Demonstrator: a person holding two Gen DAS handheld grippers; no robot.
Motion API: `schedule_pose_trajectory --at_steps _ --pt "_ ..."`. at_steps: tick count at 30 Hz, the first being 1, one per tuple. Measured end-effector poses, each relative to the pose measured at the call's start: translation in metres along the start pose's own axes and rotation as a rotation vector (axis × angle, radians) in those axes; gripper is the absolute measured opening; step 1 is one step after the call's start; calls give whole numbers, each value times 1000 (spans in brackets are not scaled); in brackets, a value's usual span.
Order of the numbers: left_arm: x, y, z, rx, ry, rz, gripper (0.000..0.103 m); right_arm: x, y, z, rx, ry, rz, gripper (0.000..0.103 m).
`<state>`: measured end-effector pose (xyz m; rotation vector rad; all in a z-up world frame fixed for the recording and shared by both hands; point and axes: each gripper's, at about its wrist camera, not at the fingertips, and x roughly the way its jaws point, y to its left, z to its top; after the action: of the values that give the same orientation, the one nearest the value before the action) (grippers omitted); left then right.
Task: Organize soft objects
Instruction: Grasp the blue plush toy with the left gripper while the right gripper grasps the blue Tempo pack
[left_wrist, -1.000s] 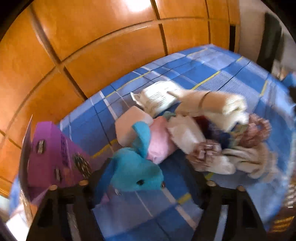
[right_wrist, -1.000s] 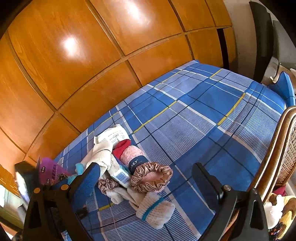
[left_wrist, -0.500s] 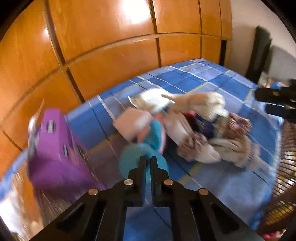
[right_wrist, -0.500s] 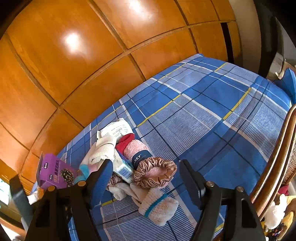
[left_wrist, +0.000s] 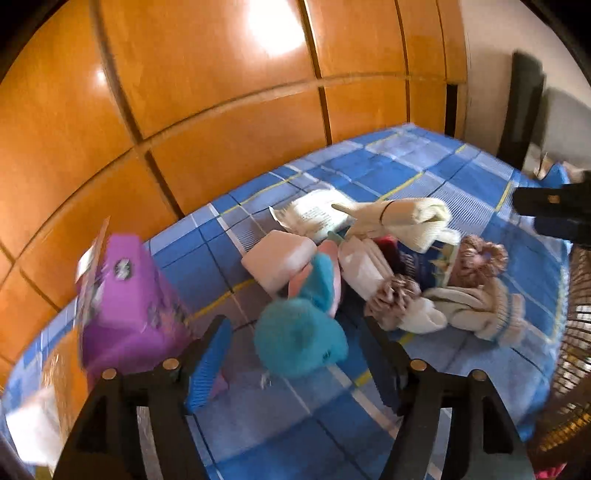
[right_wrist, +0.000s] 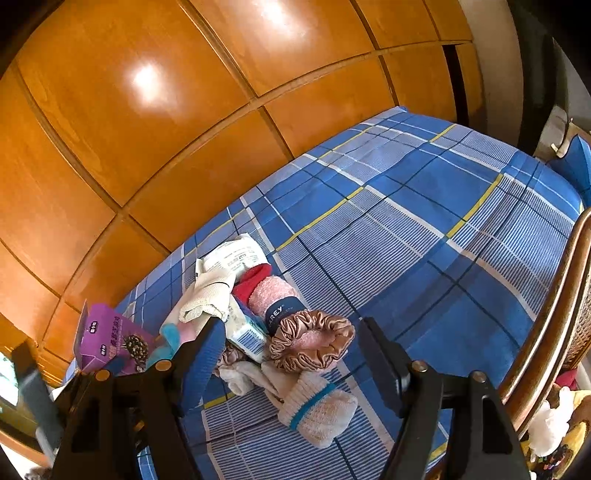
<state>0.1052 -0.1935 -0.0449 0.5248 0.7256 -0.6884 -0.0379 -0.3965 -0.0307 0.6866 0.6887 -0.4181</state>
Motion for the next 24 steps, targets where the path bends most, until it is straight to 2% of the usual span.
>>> schedule_pose_trajectory --at_steps 5,7,10,15,18,19,20,22,24 --pt "41 -11 3 63 102 22 72 5 5 2 -21 33 44 75" --pt "55 -11 -3 68 153 11 58 7 13 8 -43 50 75 75" --pt "46 -10 -11 66 124 -4 48 16 33 19 -100 53 91 75" --pt "21 1 -25 -22 129 -70 47 58 73 31 -234 146 76 75" --pt "-1 2 -42 -56 136 -112 47 92 88 21 -331 235 16 74" --pt "-5 0 -45 -61 140 -122 47 99 89 14 -355 266 8 61" --pt "-11 1 -51 -67 141 -131 47 107 90 8 -381 302 -4 35" --pt "-25 4 -63 -89 141 -151 47 111 88 -2 -414 302 -49 27" --pt "-37 8 -71 -133 139 -181 47 105 85 -1 -403 270 -25 26"
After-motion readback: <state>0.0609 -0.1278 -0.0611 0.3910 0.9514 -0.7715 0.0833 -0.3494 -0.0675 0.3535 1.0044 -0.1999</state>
